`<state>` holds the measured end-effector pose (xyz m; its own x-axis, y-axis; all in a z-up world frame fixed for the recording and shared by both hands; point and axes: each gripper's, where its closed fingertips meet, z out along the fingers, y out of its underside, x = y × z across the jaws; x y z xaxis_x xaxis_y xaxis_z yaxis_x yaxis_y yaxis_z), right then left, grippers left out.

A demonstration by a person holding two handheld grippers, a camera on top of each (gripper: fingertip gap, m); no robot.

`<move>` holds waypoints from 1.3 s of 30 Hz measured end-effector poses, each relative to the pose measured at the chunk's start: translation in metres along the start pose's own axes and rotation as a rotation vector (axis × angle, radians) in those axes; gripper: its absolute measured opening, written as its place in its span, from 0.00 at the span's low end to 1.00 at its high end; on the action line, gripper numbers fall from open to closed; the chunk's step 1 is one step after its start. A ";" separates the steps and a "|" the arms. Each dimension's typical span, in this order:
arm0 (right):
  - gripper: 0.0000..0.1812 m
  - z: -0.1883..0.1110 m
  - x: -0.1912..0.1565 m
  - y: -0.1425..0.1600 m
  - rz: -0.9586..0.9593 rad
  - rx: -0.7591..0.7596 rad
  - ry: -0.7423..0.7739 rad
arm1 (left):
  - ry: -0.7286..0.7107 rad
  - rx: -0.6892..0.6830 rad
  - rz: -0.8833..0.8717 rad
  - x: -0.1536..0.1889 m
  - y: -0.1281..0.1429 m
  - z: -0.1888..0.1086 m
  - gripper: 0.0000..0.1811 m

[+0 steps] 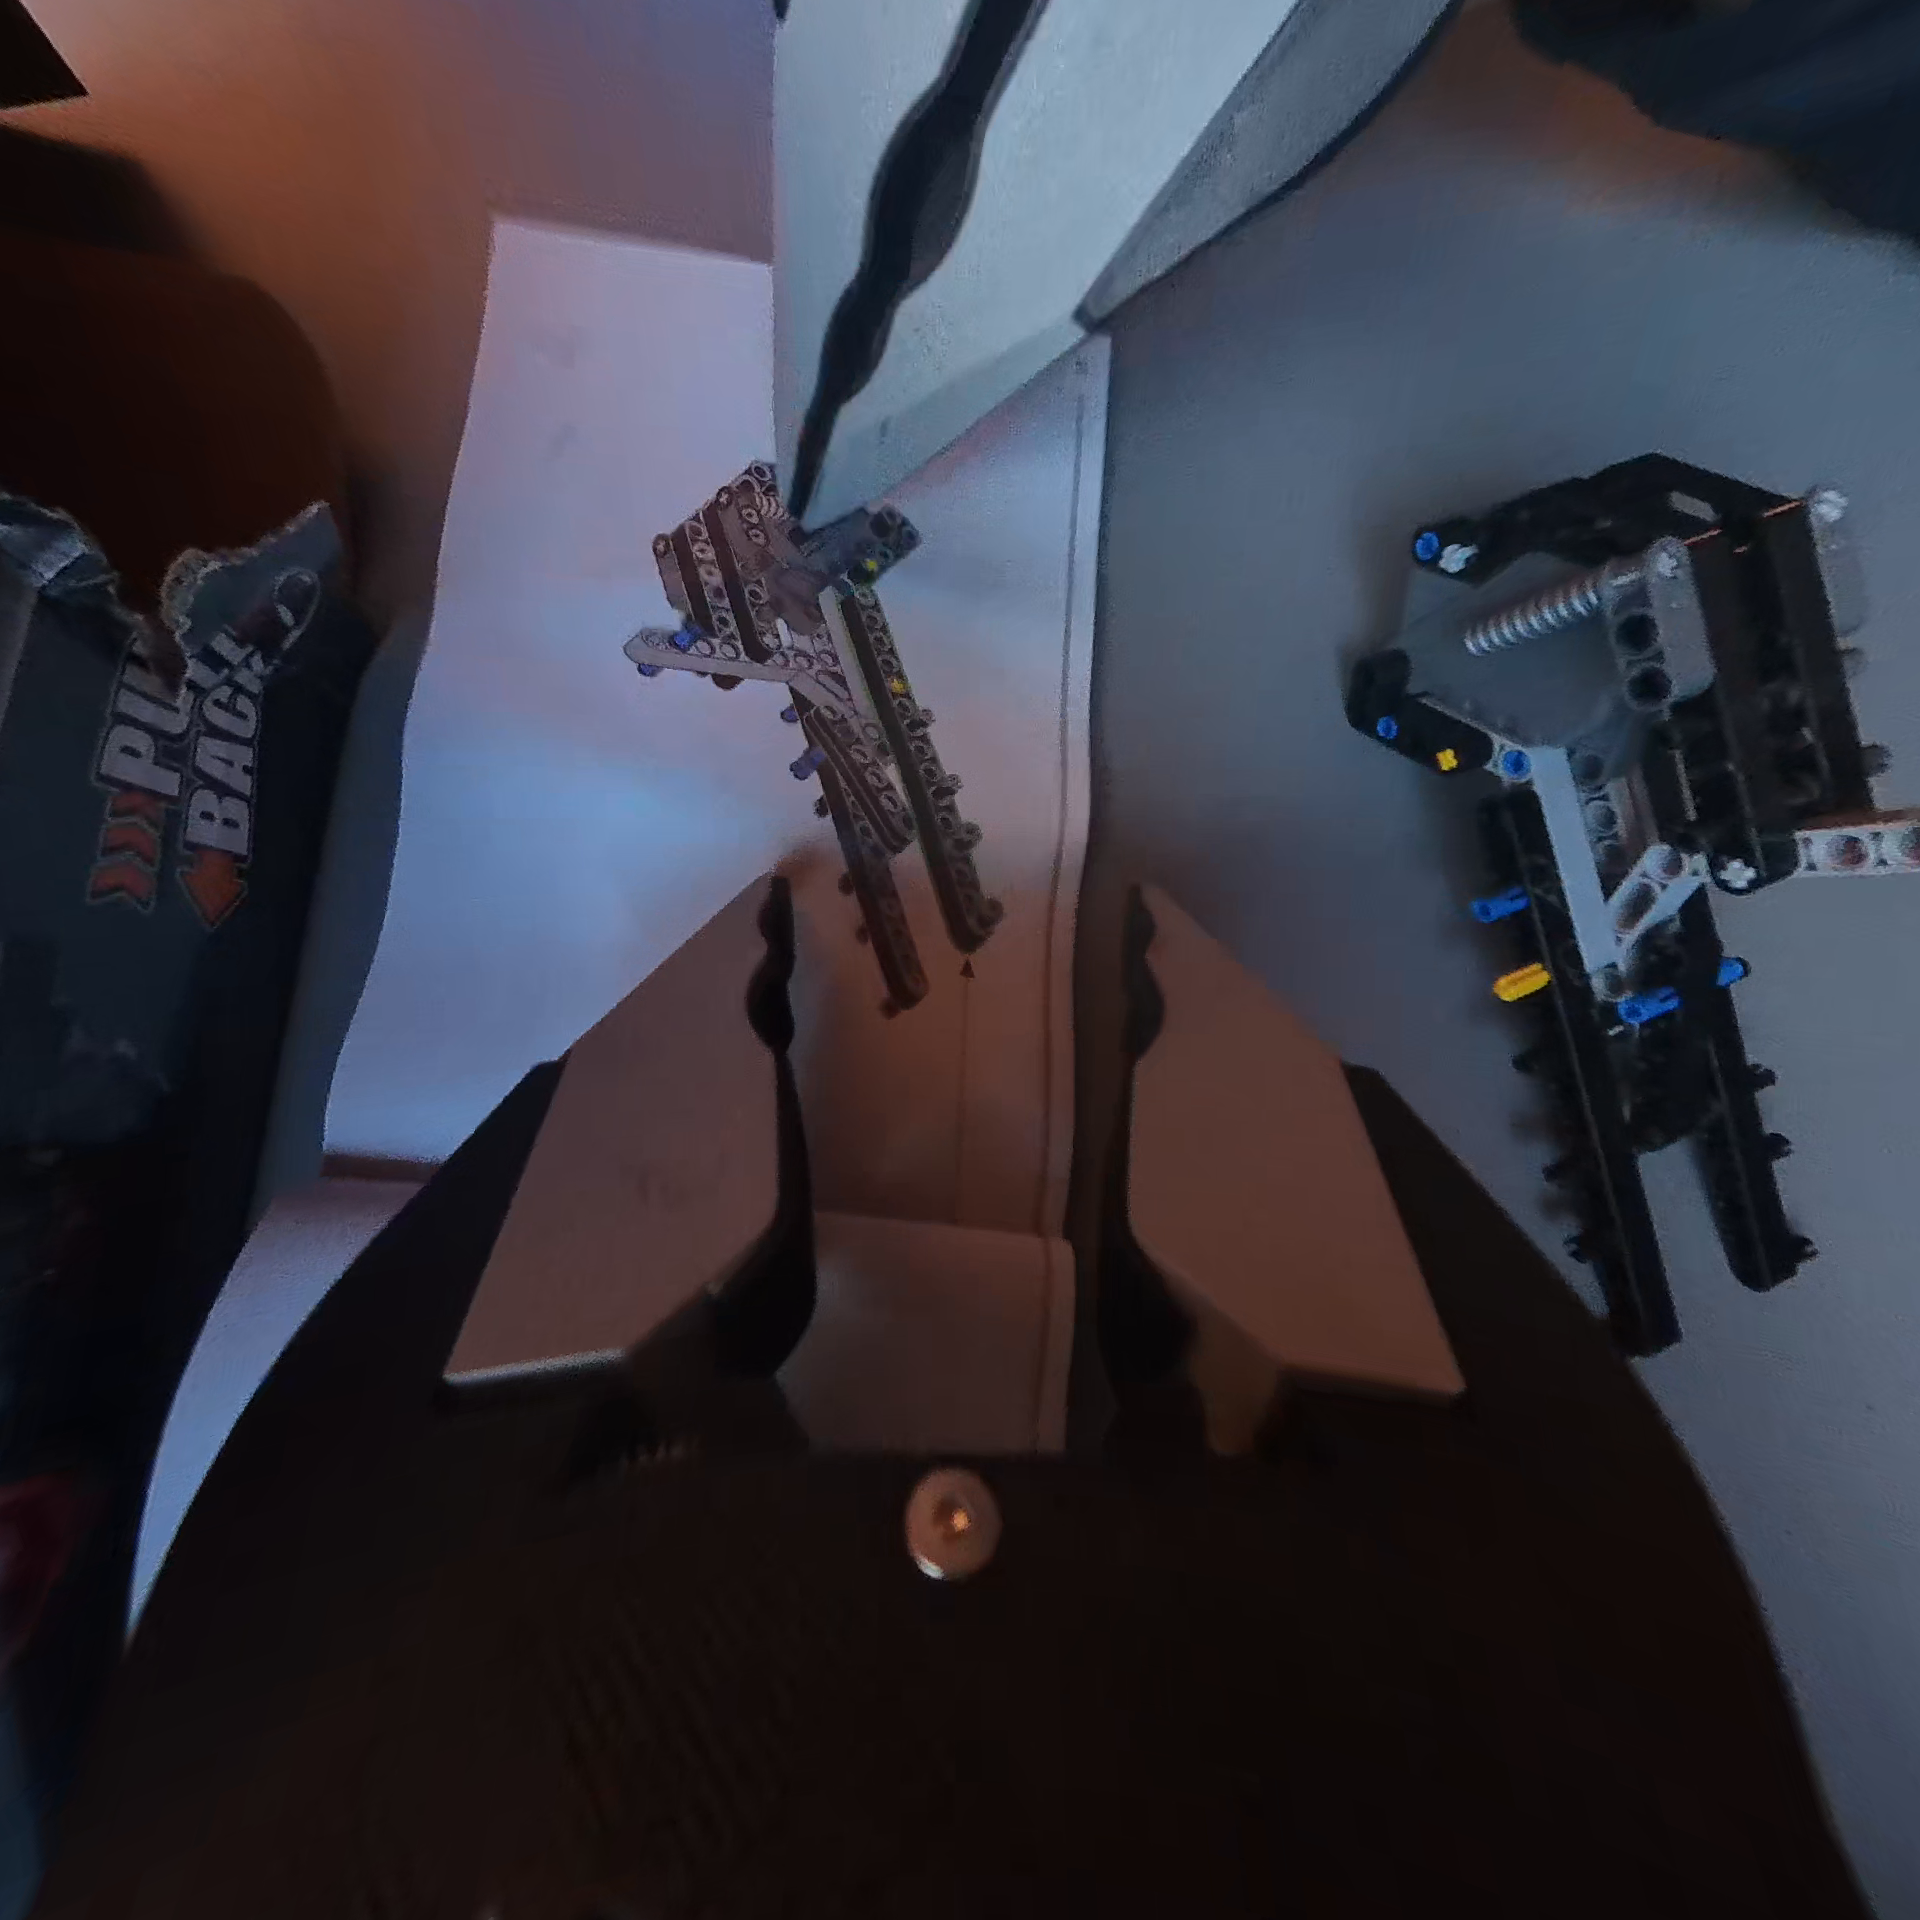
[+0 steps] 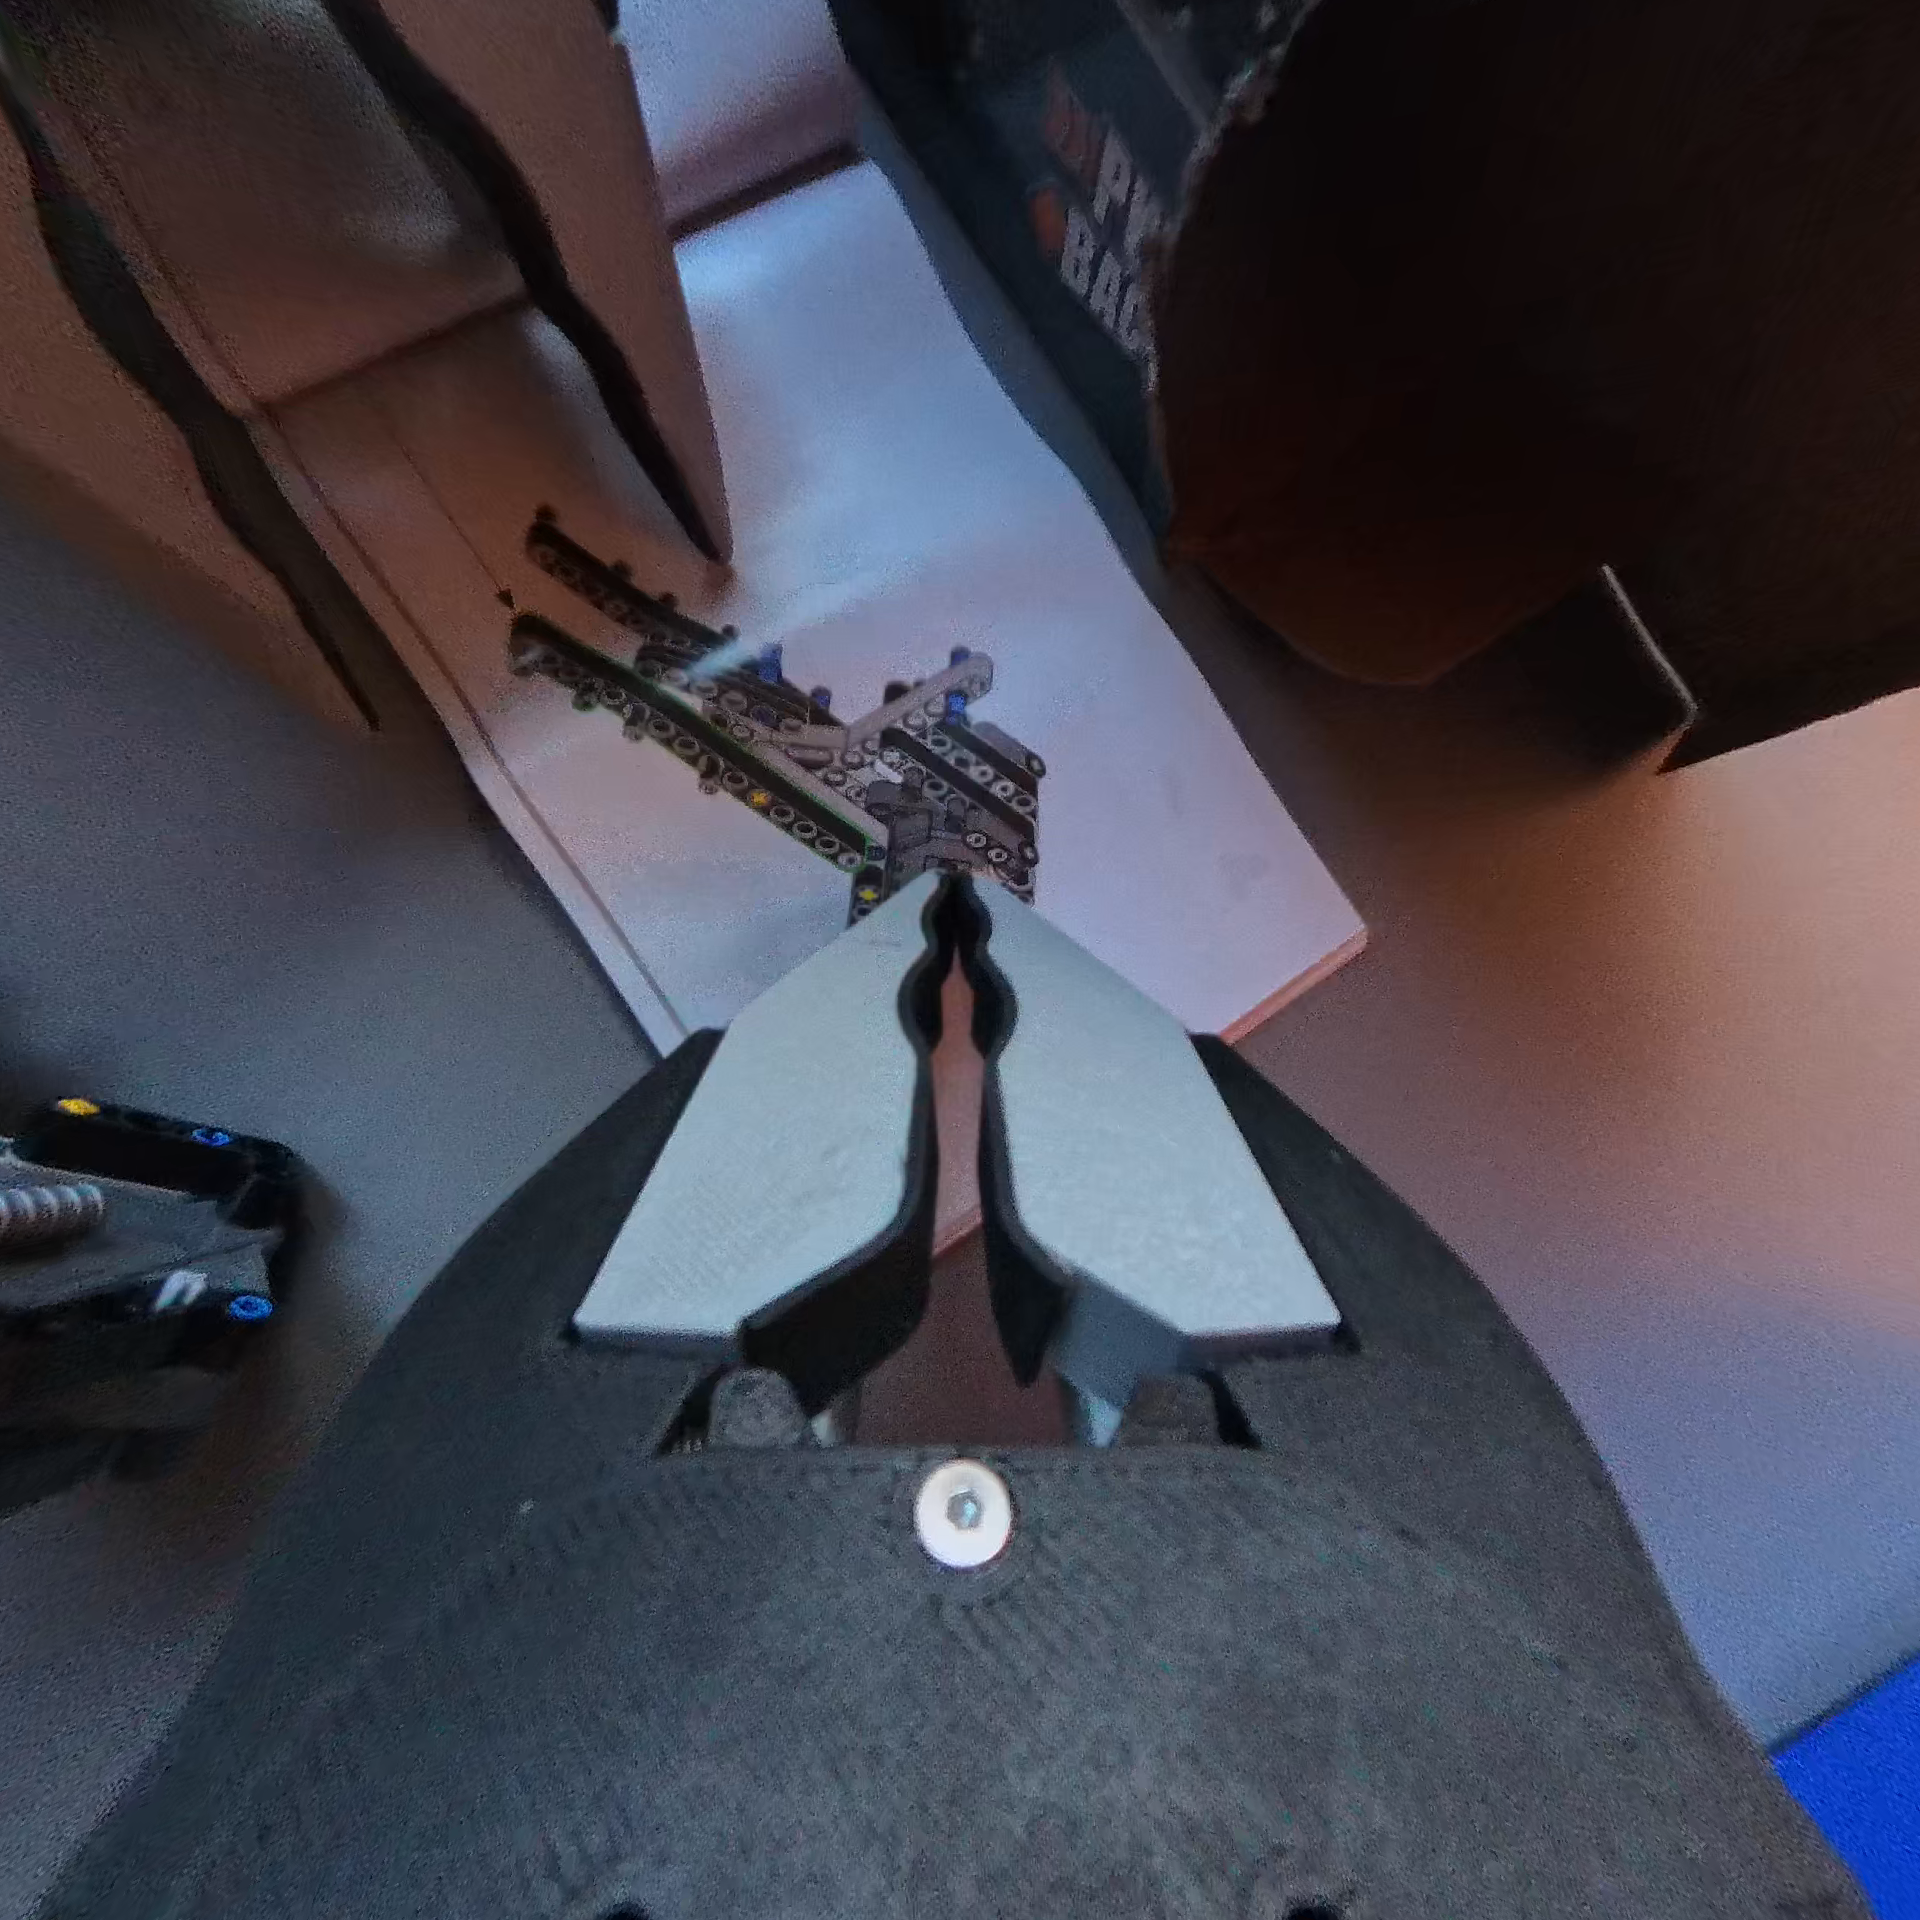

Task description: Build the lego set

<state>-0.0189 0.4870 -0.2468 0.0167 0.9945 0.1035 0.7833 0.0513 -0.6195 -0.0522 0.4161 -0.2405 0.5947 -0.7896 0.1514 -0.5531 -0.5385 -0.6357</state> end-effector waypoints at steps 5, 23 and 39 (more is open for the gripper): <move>0.00 0.003 -0.006 -0.006 0.056 0.034 -0.045 | -0.024 0.013 0.020 -0.002 -0.004 0.005 0.32; 0.00 0.008 -0.017 -0.015 0.150 0.107 -0.164 | -0.105 -0.076 0.136 0.009 -0.008 0.017 0.37; 0.29 -0.026 -0.028 -0.006 0.084 0.107 -0.259 | -0.117 -0.085 0.120 -0.006 0.000 0.008 0.34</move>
<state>-0.0085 0.4561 -0.2258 -0.0914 0.9852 -0.1453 0.7158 -0.0364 -0.6973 -0.0511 0.4226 -0.2470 0.5825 -0.8127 -0.0136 -0.6683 -0.4694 -0.5770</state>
